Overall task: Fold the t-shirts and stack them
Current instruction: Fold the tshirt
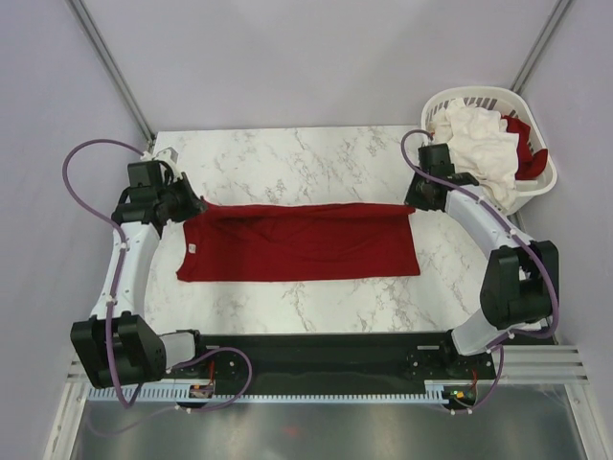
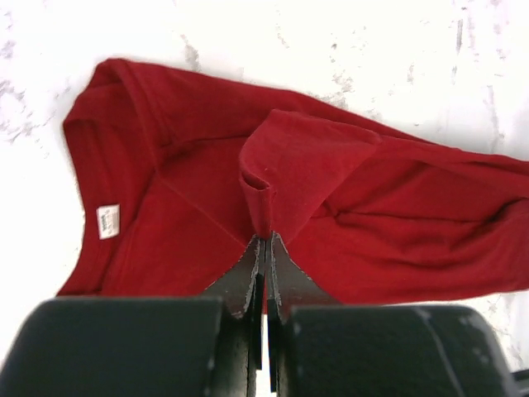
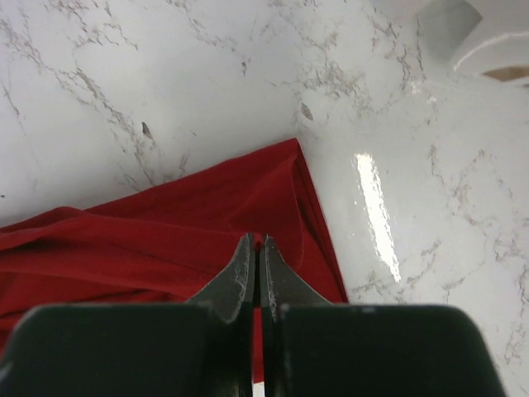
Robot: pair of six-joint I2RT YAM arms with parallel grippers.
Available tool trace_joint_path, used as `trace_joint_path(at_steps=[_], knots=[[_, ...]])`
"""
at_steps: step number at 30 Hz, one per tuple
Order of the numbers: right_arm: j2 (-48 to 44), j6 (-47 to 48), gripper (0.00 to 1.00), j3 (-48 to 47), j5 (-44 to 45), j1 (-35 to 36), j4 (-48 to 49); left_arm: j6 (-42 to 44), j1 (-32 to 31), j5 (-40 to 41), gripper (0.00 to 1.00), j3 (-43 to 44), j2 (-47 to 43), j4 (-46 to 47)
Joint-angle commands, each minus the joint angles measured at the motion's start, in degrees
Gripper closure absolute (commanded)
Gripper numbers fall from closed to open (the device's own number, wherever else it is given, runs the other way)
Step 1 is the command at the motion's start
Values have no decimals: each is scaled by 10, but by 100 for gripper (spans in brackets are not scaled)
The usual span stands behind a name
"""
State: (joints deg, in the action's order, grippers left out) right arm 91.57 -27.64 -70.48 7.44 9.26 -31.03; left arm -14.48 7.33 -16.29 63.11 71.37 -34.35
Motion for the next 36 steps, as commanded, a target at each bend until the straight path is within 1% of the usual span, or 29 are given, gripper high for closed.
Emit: trace_joint_path(at_steps=[1,6,7,10,13,14,15,16,17,18,19,20,21,22,24,25,27,29,30,31,33,34,36], knots=[[-23,-15,100,32,23,1,-4,6,2,47,98,-22,-35,-21],[-26,-34,100,82,33,1,-4,6,2,93,98,-54,-57,-42],[-27,-38,100,89,30,0,-1,7,2,114,98,-59,-64,-48],[-28,-43,99,110,21,1,7,9,2,136,98,-76,-77,-53],[-32,-48,94,129,13,1,15,8,2,130,98,-85,-91,-59],[-38,-51,89,140,14,1,18,7,2,128,98,-87,-93,-67],[-42,-53,82,147,16,0,19,3,2,130,96,-91,-93,-71],[-52,-60,56,161,21,0,23,0,2,139,80,-94,-91,-77],[-57,-65,46,169,27,0,24,-6,2,144,74,-97,-87,-91],[-63,-71,33,175,35,1,25,-11,1,148,65,-97,-86,-94],[-68,-78,17,181,55,0,25,-18,1,167,56,-93,-86,-102],[-79,-82,2,188,63,0,25,-23,1,182,52,-91,-90,-110],[-82,-88,2,189,70,0,25,-33,2,194,49,-84,-103,-115],[-86,-91,2,188,78,0,25,-40,3,215,37,-81,-114,-116],[-93,-97,2,180,79,-1,25,-51,1,228,23,-68,-130,-114],[-94,-97,2,177,79,-1,26,-53,2,239,19,-63,-128,-112],[-89,-95,2,159,60,1,31,-57,2,245,17,-50,-114,-107],[-76,-85,2,141,35,3,46,-70,2,235,16,-47,-71,-94],[-72,-80,2,134,22,14,47,-74,3,225,18,-45,-55,-89],[-65,-76,2,127,21,18,47,-79,2,202,20,-44,-17,-75],[-47,-75,2,112,16,27,46,-91,2,178,25,-44,15,-63],[-36,-74,2,106,14,35,46,-95,2,166,30,-44,40,-48],[-26,-73,2,103,11,44,48,-105,2,150,34,-49,58,-34]])
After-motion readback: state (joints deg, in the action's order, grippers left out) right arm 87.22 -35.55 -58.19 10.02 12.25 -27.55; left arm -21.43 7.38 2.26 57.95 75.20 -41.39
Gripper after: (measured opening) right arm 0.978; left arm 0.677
